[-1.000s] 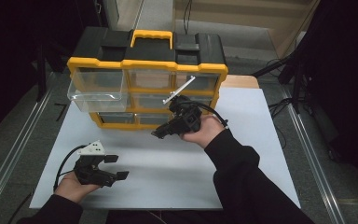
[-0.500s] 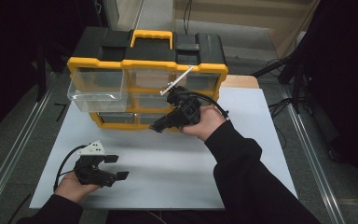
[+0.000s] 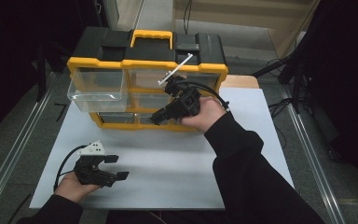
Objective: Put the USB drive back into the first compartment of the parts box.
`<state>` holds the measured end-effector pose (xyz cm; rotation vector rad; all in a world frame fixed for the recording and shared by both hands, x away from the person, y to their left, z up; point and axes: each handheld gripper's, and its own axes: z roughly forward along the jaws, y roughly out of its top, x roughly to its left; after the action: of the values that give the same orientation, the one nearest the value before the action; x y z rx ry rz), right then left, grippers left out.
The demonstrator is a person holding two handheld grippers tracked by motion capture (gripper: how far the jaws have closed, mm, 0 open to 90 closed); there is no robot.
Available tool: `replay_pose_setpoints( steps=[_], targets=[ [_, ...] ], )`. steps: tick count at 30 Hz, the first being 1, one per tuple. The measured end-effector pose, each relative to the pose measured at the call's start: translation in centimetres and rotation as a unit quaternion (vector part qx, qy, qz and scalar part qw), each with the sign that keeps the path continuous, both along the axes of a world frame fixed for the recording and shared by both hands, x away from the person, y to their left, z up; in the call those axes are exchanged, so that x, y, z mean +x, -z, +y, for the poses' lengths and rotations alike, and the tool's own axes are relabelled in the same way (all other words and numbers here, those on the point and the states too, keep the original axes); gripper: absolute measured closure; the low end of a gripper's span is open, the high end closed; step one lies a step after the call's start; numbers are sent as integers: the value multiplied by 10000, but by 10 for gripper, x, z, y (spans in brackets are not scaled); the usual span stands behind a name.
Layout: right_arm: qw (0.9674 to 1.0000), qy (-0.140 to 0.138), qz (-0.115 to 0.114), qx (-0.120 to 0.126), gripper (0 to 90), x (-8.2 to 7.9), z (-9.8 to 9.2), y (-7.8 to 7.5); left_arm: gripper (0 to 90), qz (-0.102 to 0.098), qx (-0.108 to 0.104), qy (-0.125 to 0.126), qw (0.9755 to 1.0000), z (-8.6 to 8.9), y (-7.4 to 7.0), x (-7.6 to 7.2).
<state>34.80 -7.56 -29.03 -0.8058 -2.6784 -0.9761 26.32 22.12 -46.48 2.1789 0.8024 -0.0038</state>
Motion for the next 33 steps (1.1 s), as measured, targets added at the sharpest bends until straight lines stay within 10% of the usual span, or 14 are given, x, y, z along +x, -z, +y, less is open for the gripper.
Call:
replay_pose_setpoints(
  steps=[33],
  targets=[
    [9996,-143,-190,171,764,17,13,-64,212,3,-2,12,10000,0,0,0]
  ],
)
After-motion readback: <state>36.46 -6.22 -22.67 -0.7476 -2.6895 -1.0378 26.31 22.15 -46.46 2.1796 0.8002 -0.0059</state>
